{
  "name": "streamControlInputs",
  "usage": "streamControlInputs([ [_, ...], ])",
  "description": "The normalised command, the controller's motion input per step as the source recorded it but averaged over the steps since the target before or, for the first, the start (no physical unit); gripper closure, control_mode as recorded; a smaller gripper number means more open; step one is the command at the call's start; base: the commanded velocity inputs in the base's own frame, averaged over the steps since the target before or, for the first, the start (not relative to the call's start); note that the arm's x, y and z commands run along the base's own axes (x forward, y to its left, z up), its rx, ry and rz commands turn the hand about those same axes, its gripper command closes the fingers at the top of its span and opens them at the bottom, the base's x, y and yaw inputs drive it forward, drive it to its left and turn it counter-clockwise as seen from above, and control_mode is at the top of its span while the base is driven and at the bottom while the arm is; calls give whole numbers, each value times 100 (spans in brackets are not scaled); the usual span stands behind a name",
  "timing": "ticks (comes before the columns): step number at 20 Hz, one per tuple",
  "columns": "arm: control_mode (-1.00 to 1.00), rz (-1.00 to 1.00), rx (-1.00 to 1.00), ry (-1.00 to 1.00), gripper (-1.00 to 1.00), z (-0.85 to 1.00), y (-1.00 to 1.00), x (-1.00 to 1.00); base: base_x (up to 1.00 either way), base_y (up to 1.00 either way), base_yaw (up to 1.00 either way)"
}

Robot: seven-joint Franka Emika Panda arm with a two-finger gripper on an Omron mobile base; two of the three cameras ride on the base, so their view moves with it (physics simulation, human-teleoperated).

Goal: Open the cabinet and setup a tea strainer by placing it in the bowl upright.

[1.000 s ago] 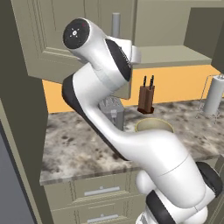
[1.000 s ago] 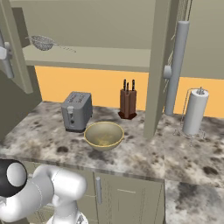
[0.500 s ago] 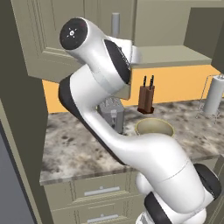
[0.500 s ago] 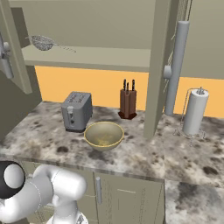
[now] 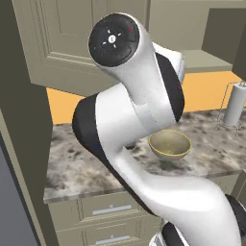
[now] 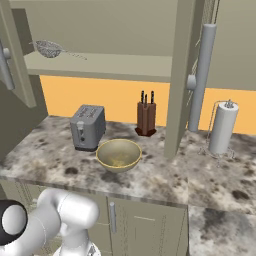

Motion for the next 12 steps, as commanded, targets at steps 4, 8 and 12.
streamControlInputs([
  [4, -100, 16, 37, -2, -100, 7, -56, -39, 0, 0, 0],
  [8, -100, 22, 34, 0, -100, 4, -66, 0, 0, 0, 0],
  [12, -100, 21, 49, 0, -100, -39, -88, 0, 0, 0, 0],
])
